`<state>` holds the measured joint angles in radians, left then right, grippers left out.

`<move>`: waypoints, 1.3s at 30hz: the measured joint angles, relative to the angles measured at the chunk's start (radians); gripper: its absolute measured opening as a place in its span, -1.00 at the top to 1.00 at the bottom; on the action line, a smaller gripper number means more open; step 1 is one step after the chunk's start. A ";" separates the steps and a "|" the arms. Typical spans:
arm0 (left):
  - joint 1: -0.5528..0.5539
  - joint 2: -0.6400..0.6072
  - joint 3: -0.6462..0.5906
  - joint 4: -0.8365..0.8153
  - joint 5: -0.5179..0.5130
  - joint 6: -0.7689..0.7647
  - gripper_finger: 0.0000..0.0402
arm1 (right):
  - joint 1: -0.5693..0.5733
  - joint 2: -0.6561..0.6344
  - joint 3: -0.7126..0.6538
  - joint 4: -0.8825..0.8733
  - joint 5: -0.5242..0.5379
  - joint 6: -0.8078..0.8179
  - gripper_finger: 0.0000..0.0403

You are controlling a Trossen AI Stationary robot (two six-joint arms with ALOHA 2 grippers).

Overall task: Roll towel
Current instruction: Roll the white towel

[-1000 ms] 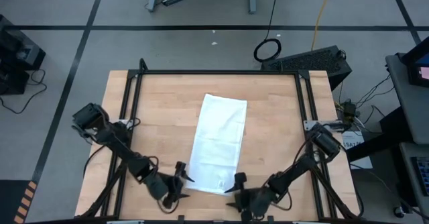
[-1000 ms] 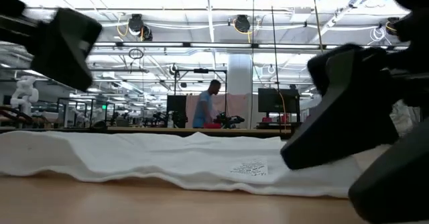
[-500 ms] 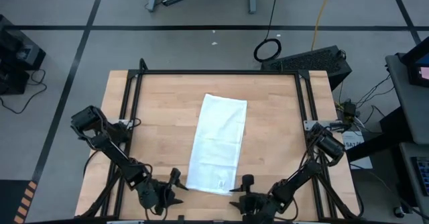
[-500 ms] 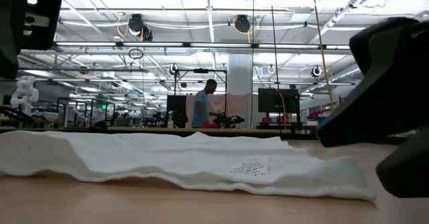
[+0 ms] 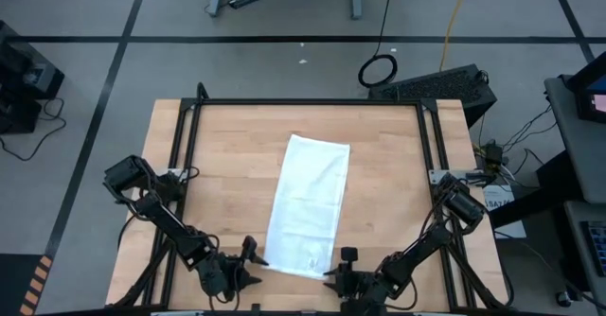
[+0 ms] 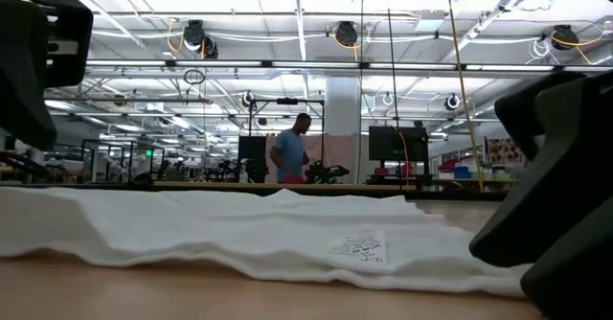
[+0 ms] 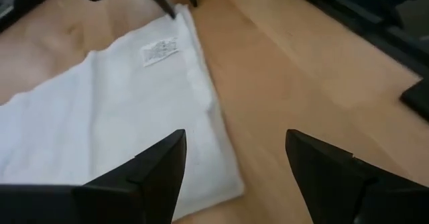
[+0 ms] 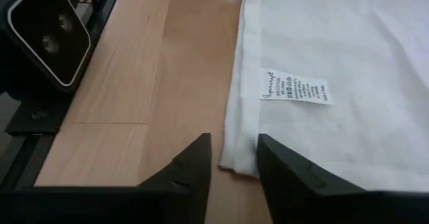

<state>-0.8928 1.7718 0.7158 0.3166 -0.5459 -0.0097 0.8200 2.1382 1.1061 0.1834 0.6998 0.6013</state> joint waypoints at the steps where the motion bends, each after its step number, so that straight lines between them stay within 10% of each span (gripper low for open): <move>1: 0.000 0.000 0.000 -0.010 -0.004 0.000 -0.30 | 0.000 0.000 0.000 -0.001 0.000 0.005 0.47; 13: 0.025 0.000 0.000 -0.106 0.050 0.072 -0.18 | -0.002 0.002 -0.001 -0.008 0.008 0.015 0.79; 23: 0.085 0.006 0.000 -0.114 0.166 0.120 0.39 | -0.003 0.002 -0.002 -0.010 0.008 0.015 0.89; 29: 0.086 0.008 0.000 -0.123 0.159 -0.022 0.94 | 0.001 0.002 -0.003 -0.001 0.008 0.015 0.90; 39: 0.052 0.009 -0.001 0.024 0.198 -0.262 0.94 | 0.012 -0.062 -0.006 0.007 -0.107 0.033 0.90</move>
<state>-0.8404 1.7805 0.7151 0.3402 -0.3478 -0.2721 0.8318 2.0761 1.1004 0.1908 0.5929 0.6345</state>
